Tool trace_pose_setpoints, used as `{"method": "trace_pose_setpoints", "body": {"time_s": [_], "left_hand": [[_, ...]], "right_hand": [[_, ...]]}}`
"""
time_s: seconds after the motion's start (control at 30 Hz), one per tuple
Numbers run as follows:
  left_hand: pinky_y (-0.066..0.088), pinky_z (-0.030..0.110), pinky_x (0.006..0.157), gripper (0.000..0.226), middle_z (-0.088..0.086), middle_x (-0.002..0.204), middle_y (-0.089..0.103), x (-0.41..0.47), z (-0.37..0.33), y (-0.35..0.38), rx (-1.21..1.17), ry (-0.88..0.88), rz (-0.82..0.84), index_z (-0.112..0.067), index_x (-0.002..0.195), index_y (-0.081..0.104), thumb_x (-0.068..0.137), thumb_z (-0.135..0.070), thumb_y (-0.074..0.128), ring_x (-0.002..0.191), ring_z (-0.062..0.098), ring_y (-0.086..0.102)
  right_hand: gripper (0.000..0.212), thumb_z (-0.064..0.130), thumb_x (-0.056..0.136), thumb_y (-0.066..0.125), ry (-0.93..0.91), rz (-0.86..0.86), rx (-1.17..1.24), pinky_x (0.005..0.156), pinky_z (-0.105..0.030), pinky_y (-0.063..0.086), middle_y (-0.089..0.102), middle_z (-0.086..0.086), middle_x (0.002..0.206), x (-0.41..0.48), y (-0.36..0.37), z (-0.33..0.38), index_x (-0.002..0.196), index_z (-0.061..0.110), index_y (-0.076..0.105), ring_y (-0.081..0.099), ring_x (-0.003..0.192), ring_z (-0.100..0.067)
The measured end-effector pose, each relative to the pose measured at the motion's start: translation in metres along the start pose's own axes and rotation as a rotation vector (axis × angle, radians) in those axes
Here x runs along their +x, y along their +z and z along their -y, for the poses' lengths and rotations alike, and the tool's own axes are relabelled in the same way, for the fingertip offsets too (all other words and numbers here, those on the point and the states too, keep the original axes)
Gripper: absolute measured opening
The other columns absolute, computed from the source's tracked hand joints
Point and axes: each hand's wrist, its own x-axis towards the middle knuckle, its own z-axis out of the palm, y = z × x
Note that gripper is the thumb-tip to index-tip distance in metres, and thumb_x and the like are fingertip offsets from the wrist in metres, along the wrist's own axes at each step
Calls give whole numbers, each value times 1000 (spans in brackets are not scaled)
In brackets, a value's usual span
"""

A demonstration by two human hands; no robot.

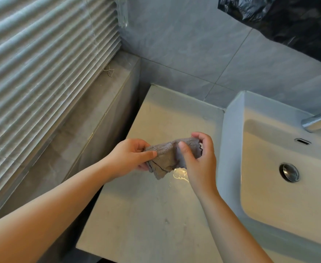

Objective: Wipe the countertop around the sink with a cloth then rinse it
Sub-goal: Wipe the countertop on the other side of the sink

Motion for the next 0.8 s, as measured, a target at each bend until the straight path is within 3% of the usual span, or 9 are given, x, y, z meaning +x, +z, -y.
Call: {"method": "trace_pose_setpoints", "body": {"time_s": [0.1,0.17,0.3,0.4,0.53,0.63,0.67,0.73,0.8], "left_hand": [[58,35,80,16,16,99,71,1,2,10,-95,63,-51,-4,103,62,91,-13,61,86,24,71],[57,39,81,11,10,95,71,4,4,17,17,162,-104,-10,99,63,89,-12,64,84,21,71],[55,41,80,9,1,88,71,6,2,26,149,259,-140,-18,95,63,87,-15,65,81,18,68],[56,39,79,10,-2,88,72,7,0,28,165,278,-127,-20,96,64,87,-17,67,81,16,69],[55,25,74,13,-3,88,72,7,-2,32,144,283,-120,-17,97,65,85,-20,69,77,10,69],[53,18,75,18,-9,93,72,8,-4,30,194,268,-70,-23,103,67,86,-30,67,81,1,67],[53,18,78,21,-11,94,71,9,-3,27,216,268,-53,-25,106,68,87,-33,64,85,0,66],[53,24,85,24,-10,95,71,11,1,21,218,242,-55,-27,110,68,89,-37,61,88,1,65],[53,30,87,23,-8,91,71,14,9,12,228,202,-107,-28,110,67,91,-37,59,88,4,65]], "right_hand": [[56,38,83,67,103,78,98,95,-24,49,47,7,136,-12,4,-10,132,32,40,50,121,-8],[65,38,86,66,292,70,232,99,-30,48,38,9,143,-14,6,-11,140,37,30,49,123,-7],[57,38,91,58,625,133,665,82,-35,54,57,-1,126,-3,6,-10,141,26,34,63,108,-21],[44,35,95,52,613,201,780,72,-34,56,60,-8,126,7,4,-8,135,18,45,68,100,-23],[41,35,97,47,604,291,744,82,-45,55,59,-10,128,13,3,-7,137,24,42,61,112,-31],[50,32,93,56,627,154,638,87,-47,54,61,-9,122,16,6,-10,138,20,36,63,108,-26],[50,31,92,59,631,94,591,81,-44,57,63,-8,117,19,5,-12,135,18,36,64,103,-24],[44,30,91,60,630,46,538,48,-30,52,65,-9,104,26,2,-16,128,13,41,63,87,-29],[38,29,92,57,653,83,569,40,-23,40,60,-13,92,36,-3,-21,121,7,47,56,77,-33]]}}
